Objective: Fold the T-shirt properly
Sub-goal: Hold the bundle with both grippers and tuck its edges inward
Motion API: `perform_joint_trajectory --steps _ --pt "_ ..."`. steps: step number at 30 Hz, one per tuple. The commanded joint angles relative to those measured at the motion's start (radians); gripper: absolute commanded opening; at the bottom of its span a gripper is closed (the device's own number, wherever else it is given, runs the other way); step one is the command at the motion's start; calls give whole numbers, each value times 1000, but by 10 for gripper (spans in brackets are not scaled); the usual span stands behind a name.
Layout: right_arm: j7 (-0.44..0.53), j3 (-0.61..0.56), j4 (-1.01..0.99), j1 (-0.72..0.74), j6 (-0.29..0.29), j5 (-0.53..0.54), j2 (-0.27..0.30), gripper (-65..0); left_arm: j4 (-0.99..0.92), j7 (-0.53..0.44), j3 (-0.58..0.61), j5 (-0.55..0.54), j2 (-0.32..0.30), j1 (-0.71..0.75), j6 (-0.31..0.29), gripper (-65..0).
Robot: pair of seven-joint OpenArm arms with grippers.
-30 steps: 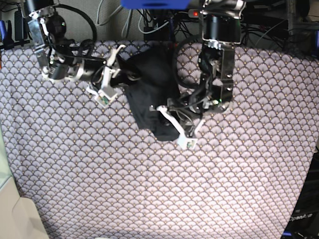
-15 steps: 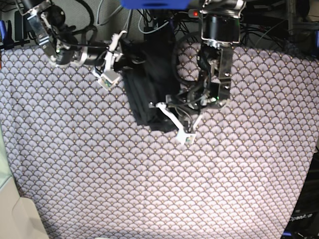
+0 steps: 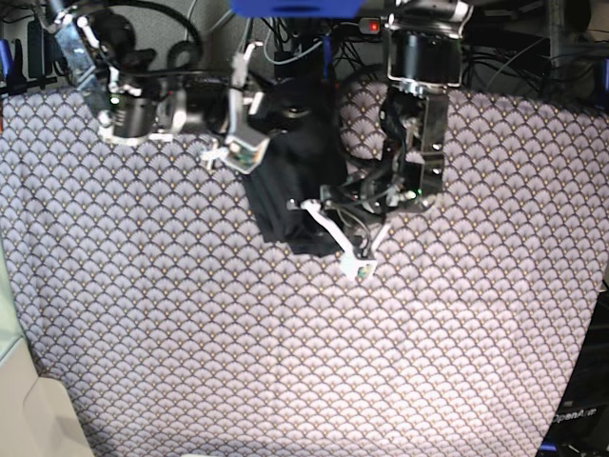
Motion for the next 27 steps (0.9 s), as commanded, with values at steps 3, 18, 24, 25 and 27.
perform_joint_trajectory --steps 3,18,24,25,27 --pt "24 -40 17 31 11 15 -26 -518 20 -13 -1 -7 5 -23 -1 -650" --pt "165 -100 -244 77 11 12 -33 -517 128 0 -9 -7 -3 -16 -1 -650" --pt "208 -100 -306 84 11 10 -22 -517 252 101 -44 -3 -15 32 -1 -650" --pt "216 -100 -307 81 11 10 -21 -517 272 110 -64 -3 -20 55 -1 -650" --pt "219 -100 -322 84 11 10 -21 -517 284 116 -99 2 -20 82 -1 -650"
